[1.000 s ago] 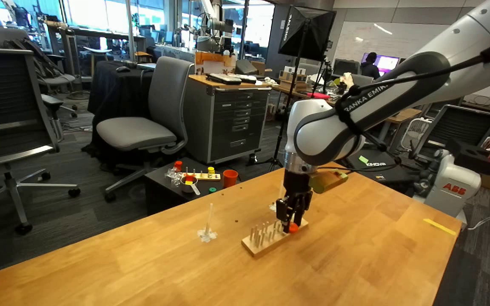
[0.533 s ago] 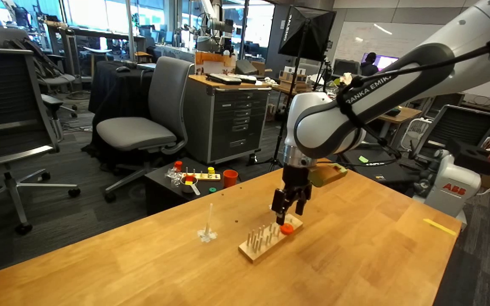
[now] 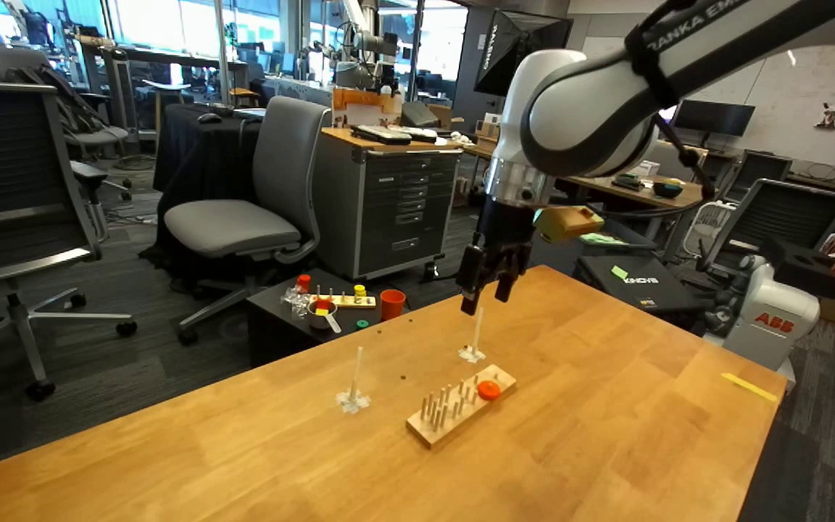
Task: Put the orange ring on the platform
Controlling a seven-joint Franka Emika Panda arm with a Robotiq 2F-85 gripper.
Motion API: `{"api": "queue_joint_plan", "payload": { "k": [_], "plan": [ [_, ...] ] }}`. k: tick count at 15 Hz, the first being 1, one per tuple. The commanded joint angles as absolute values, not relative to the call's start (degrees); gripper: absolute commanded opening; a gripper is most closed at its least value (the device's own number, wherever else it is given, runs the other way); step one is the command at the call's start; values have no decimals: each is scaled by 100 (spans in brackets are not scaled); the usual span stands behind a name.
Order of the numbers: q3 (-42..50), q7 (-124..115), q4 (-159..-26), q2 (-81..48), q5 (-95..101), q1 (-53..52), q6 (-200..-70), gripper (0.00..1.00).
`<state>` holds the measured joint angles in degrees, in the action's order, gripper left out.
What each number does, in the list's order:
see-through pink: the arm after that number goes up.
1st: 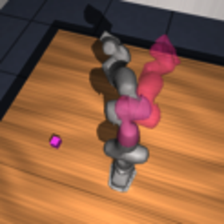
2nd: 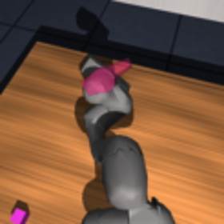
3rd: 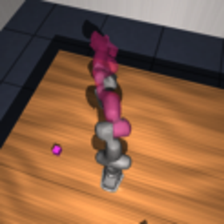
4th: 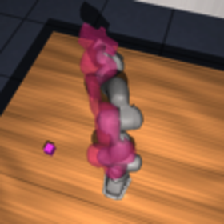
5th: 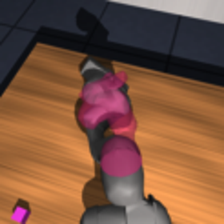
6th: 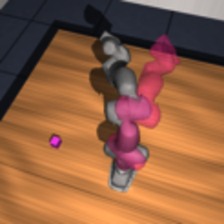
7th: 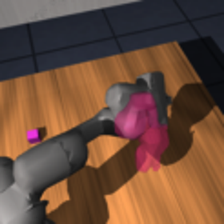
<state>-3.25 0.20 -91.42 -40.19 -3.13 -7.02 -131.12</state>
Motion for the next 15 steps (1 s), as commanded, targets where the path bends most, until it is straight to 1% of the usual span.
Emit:
{"api": "queue_joint_plan", "payload": {
  "k": [1, 6, 11, 12, 13, 15],
  "plan": [
    [-371, -122, -10246, -2868, -235, -755, -13218, 100],
    [-301, -165, -11275, -1694, -126, -703, -13144, 100],
    [-287, -32, -11865, -1011, -192, -506, -12966, 100],
    [-294, 9, -11925, -923, -219, -468, -12902, 100],
    [-327, -52, -11592, -1322, -225, -496, -13004, 100],
    [-324, -50, -11642, -1272, -227, -475, -12993, 100]
  ]
}}
